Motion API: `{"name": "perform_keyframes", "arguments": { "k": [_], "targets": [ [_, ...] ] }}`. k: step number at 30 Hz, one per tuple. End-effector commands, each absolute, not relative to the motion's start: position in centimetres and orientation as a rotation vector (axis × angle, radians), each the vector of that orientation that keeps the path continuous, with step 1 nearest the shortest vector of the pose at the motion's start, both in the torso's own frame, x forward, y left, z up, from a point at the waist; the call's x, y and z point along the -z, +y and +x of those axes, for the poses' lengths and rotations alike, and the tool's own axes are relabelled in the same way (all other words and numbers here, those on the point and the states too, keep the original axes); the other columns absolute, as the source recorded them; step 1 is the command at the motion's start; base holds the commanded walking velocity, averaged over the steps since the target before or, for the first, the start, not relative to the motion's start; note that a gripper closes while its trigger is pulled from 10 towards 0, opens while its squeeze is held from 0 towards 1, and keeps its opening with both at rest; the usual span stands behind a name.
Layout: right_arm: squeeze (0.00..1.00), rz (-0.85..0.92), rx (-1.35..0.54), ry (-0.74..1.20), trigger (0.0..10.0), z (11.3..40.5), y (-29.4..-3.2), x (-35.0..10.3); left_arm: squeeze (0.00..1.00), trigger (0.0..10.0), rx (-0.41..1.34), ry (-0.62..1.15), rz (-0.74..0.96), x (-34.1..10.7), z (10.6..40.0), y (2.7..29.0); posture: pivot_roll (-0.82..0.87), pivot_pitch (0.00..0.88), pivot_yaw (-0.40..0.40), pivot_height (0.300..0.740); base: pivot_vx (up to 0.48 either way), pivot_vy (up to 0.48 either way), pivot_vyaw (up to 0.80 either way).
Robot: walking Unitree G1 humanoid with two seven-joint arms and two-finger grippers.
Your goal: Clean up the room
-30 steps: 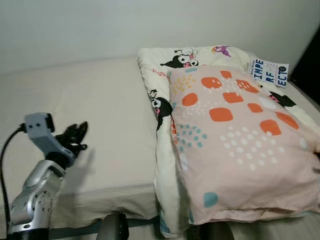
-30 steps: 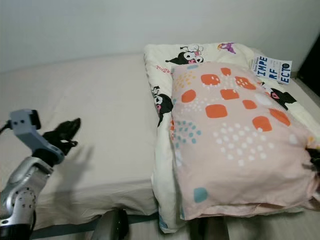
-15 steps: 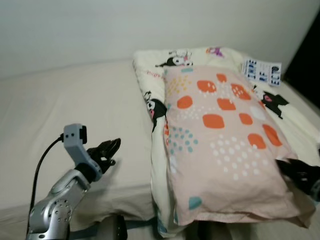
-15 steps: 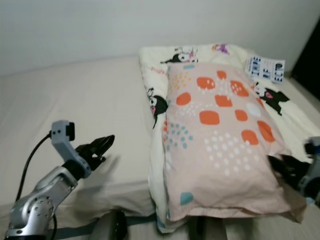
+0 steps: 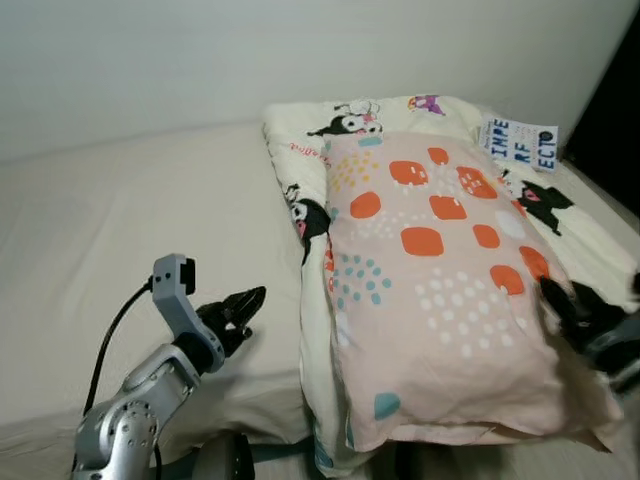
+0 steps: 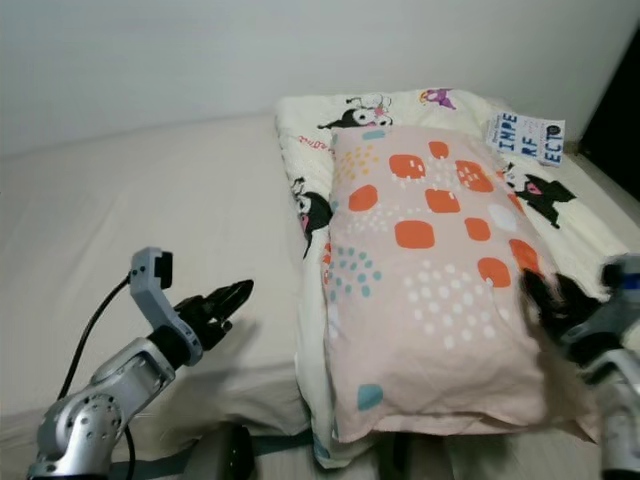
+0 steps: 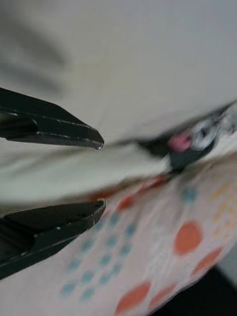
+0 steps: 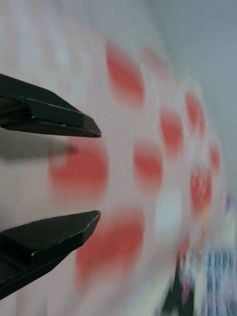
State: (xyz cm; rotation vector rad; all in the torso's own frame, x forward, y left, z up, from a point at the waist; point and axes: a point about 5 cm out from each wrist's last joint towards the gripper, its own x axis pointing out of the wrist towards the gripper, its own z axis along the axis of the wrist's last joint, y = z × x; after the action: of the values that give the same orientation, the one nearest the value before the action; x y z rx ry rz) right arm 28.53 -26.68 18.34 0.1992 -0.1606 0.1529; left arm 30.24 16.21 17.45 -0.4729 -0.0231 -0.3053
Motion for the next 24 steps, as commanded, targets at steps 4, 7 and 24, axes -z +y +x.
{"name": "perform_keyframes", "arguments": {
  "k": [4,7,24],
  "targets": [
    [0.0,0.142,-0.201,-0.189,10.0,28.6,-23.8,-19.1,0.0,10.0,0.214,-0.039,-0.429,-17.2,30.3,17.3,-0.02,0.197,0.053,0.582,0.0,0.0,0.0],
    [0.0,0.068,-0.239,-0.202,10.0,29.0,-21.2,-19.2,0.0,10.0,0.203,-0.043,-0.403,-17.5,30.2,17.6,-0.02,0.192,0.045,0.582,0.0,0.0,0.0],
    [0.0,0.053,-0.241,-0.187,10.0,29.2,-18.1,-18.2,0.0,10.0,0.094,-0.108,-0.265,-17.0,29.4,18.2,-0.02,0.17,0.018,0.647,0.0,0.0,0.0]
  ]
}}
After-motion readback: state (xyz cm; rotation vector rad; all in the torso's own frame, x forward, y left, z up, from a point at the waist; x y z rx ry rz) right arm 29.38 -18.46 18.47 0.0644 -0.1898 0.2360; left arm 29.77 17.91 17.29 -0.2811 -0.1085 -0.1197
